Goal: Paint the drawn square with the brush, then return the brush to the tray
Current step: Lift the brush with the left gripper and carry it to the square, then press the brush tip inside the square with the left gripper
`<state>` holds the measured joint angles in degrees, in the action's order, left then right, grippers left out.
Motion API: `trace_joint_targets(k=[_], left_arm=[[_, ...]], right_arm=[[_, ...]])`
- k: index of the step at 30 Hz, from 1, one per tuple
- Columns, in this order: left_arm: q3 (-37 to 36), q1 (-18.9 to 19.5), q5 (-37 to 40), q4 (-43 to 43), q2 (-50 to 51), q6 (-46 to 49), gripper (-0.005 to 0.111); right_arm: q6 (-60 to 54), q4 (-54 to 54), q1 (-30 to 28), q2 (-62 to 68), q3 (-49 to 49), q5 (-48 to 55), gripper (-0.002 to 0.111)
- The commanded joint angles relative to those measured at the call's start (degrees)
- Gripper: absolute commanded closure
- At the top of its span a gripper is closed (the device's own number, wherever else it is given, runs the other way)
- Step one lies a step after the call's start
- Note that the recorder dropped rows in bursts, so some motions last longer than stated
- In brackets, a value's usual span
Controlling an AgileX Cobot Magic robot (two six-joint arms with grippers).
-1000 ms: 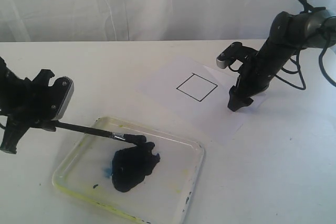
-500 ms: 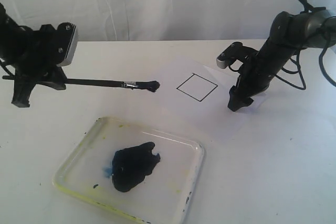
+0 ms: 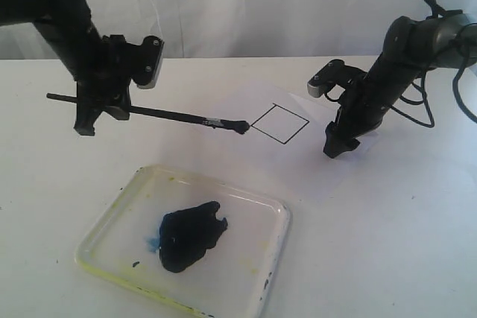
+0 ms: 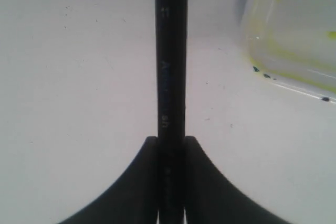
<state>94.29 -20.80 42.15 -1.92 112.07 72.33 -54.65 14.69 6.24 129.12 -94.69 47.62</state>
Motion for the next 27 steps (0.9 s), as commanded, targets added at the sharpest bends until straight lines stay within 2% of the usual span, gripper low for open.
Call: trace_joint_targets(k=[1, 10, 14, 18, 21, 27], left_arm=[[5.44, -2.4, -0.21, -1.2, 3.49, -3.24, 0.107], [15.57, -6.76, 0.66, -6.48, 10.44, -3.39, 0.107], [20.78, -8.53, -1.54, -10.61, 15.18, -3.63, 0.107], [22.51, -8.63, 0.31, -12.72, 15.92, -3.4, 0.107], [23.47, -9.17, 1.18, -12.62, 15.92, -7.45, 0.107], [24.17, -9.16, 4.63, -15.76, 15.92, -9.37, 0.107]], right_arm=[[-0.67, -2.77, -0.02, 1.74, 0.95, 0.57, 0.038], [-0.67, -2.77, -0.02, 1.74, 0.95, -1.18, 0.038], [-0.67, -2.77, -0.02, 1.74, 0.95, -1.66, 0.038], [-0.67, -2.62, -0.02, 1.74, 0.95, -1.91, 0.038], [-0.67, -2.62, -0.02, 1.74, 0.95, -1.59, 0.038], [-0.67, -2.62, -0.02, 1.74, 0.95, -1.9, 0.038]])
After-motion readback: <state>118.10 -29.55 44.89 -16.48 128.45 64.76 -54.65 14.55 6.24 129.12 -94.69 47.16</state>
